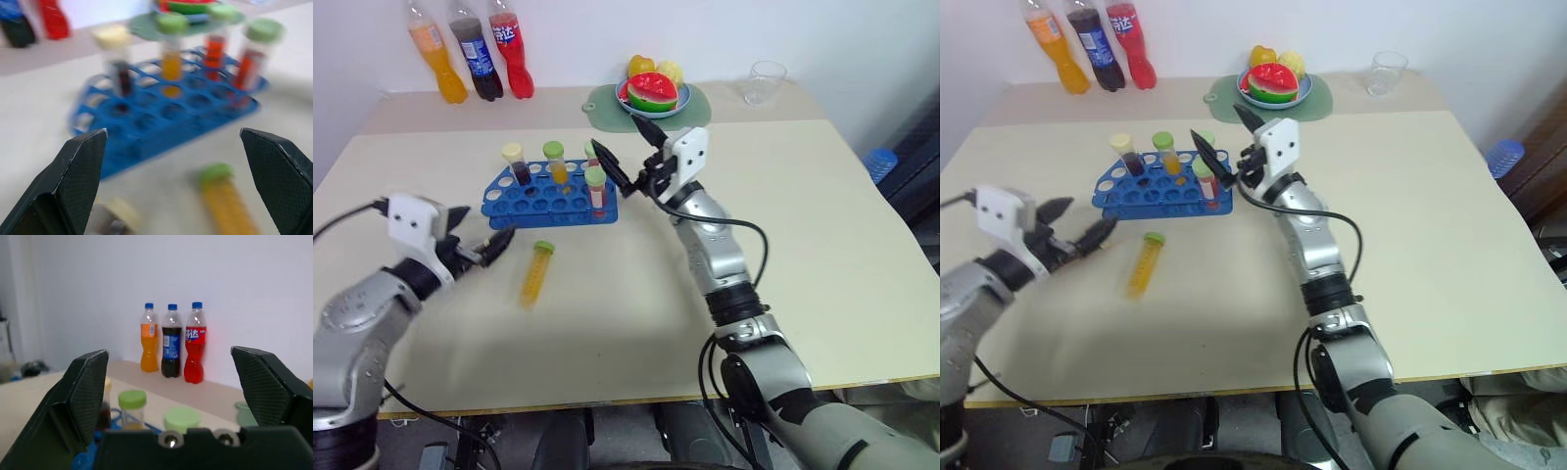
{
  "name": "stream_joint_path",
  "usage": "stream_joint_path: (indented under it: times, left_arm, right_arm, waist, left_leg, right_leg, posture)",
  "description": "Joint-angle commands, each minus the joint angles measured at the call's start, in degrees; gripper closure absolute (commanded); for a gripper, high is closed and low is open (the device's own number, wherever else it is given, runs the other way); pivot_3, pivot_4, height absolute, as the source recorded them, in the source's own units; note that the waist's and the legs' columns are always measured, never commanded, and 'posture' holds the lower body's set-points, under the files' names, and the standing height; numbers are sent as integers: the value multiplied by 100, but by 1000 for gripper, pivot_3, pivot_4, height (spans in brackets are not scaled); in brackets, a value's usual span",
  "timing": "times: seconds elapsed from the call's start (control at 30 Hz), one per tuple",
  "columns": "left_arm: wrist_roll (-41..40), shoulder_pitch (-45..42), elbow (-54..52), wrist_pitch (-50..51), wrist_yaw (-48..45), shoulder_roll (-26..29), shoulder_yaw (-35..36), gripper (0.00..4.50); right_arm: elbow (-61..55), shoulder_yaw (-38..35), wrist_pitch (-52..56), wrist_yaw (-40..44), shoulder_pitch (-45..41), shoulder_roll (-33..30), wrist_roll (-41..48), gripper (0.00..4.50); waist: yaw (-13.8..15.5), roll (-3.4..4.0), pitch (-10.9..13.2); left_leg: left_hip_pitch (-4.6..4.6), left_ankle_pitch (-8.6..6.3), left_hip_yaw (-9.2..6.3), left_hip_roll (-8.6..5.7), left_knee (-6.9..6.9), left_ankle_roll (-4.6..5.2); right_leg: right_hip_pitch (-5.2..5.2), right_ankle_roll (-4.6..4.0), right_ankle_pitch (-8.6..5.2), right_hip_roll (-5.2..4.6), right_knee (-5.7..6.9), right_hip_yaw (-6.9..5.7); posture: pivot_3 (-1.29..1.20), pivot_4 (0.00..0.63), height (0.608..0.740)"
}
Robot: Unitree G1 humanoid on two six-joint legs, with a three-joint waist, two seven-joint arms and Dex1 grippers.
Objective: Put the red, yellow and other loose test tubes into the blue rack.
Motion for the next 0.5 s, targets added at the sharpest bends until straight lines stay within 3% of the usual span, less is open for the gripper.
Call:
stream_joint_path:
  times: [0.03, 0.07, 0.13, 0.2, 0.33, 0.5]
  left_arm:
    - [-151, -505, -109, 899, 182, 418, -145, 0]
    - [-191, -723, -117, 1293, 212, 608, -280, 0]
    - [-617, -1597, 157, 3162, 127, 1132, -774, 0]
    - [-830, -2458, 350, 4489, 131, 1301, -1453, 0]
    - [-1451, -3195, 567, 4873, 614, 1089, -2005, 0]
    - [-2127, -3458, 1105, 4873, 2309, 444, -2572, 0]
  right_arm:
    - [-882, 193, 624, 547, 188, -395, 239, 74]
    - [-1112, 261, 815, 764, 305, -598, 279, 74]
    - [-1748, 429, 1406, 1494, 664, -1283, 507, 74]
    - [-2314, 569, 1860, 2123, 981, -1935, 726, 74]
    - [-2917, 624, 2448, 2618, 1273, -2661, 994, 74]
    - [-3503, 507, 2941, 3055, 1621, -3421, 1268, 74]
  waist:
    - [-17, 2, 1]
    - [-14, -1, 3]
    - [7, -3, 5]
    - [52, -3, 7]
    - [53, -2, 11]
    - [141, -6, 14]
  left_leg:
    - [1, 0, 1, 0, -1, 0]
    - [3, 0, 1, 0, -2, 0]
    - [-1, 0, 2, 2, -4, 0]
    - [-12, 0, -12, -4, 2, 0]
    - [-8, -3, -1, -8, 3, 6]
    - [-8, -2, -7, 1, 3, 5]
  right_leg:
    - [0, 0, 0, 0, -1, 1]
    - [-1, 0, 0, 2, 0, 4]
    - [-1, 0, 0, 8, 0, 0]
    - [2, 0, -1, 9, -5, -12]
    - [4, 3, -2, 5, -13, -4]
    - [-4, 1, -2, 14, -6, -4]
  posture:
    - [0, 150, 734]
    - [0, 150, 734]
    - [0, 150, 734]
    - [0, 150, 734]
    - [0, 150, 734]
    - [0, 150, 734]
